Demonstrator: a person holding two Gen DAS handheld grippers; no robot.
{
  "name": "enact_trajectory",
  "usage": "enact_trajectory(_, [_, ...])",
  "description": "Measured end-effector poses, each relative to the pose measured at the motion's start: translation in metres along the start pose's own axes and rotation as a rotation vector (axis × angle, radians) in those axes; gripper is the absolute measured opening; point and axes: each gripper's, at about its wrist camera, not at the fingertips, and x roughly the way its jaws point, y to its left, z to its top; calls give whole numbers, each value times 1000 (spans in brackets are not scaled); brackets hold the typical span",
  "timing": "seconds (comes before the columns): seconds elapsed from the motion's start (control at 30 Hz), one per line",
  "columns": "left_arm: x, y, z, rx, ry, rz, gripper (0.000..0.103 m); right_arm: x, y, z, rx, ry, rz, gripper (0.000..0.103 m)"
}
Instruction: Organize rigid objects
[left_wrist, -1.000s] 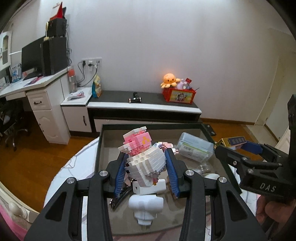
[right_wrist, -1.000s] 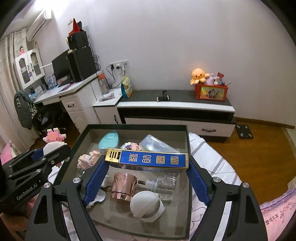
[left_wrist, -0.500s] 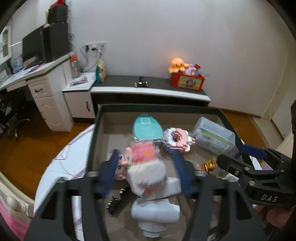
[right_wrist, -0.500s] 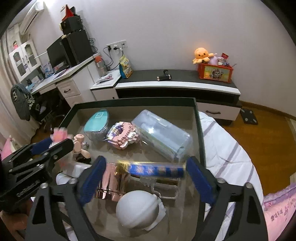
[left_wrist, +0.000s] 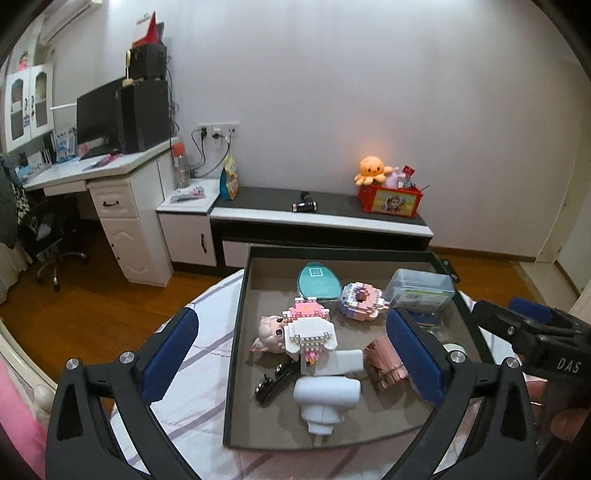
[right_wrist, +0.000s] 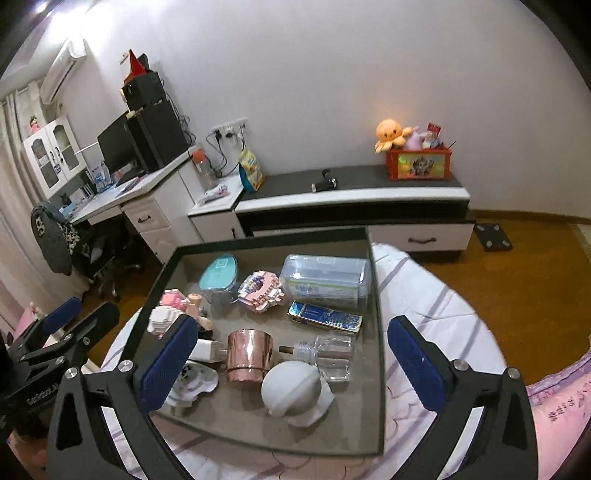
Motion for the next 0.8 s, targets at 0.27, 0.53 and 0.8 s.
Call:
enact_trajectory(0.27, [-63,-6,-8,27,-63,-7,103,-65,11,-12,-36,-85,-27,103])
enact_trajectory(0.53, [-120,-7,-18,20,-120,15,103,-116,21,-38,-69,-142,-91,103])
enact_trajectory(0.8, [-164,-9,-41,1,-151,45,103,-152,36,-74,-91,-183,-161,103])
